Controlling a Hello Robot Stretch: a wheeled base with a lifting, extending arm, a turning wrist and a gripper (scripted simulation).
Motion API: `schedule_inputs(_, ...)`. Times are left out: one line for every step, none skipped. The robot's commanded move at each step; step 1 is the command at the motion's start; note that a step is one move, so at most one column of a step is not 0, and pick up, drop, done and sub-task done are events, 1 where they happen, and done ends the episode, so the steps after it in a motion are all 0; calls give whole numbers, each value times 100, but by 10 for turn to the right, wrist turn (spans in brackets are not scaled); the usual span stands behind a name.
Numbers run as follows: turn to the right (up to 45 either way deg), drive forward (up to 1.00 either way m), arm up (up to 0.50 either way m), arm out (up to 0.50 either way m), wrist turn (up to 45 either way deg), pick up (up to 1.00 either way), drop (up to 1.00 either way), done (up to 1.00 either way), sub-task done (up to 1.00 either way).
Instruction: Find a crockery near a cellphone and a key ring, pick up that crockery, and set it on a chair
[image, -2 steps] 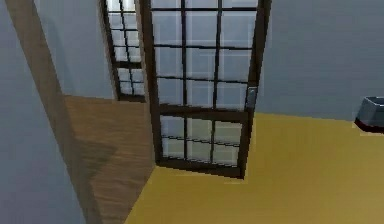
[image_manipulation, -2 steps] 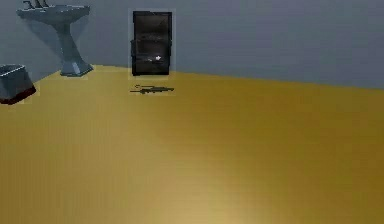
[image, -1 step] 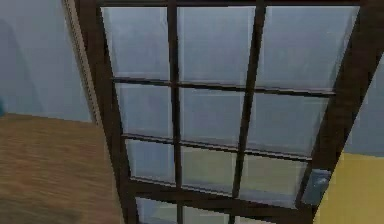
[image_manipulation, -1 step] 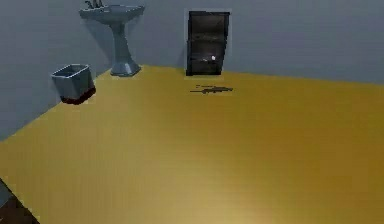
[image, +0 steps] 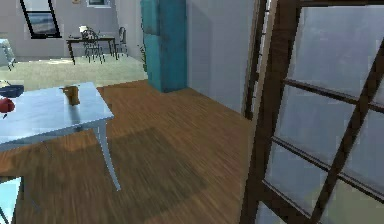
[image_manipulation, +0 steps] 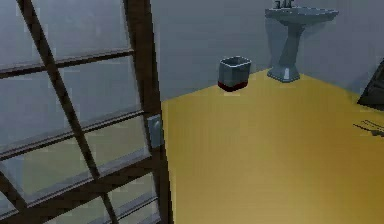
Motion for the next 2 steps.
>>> schedule_inputs(-60,0,0,0,0,0,0,0,0)
schedule_inputs(-30,0,0,0,0,0,0,0,0)
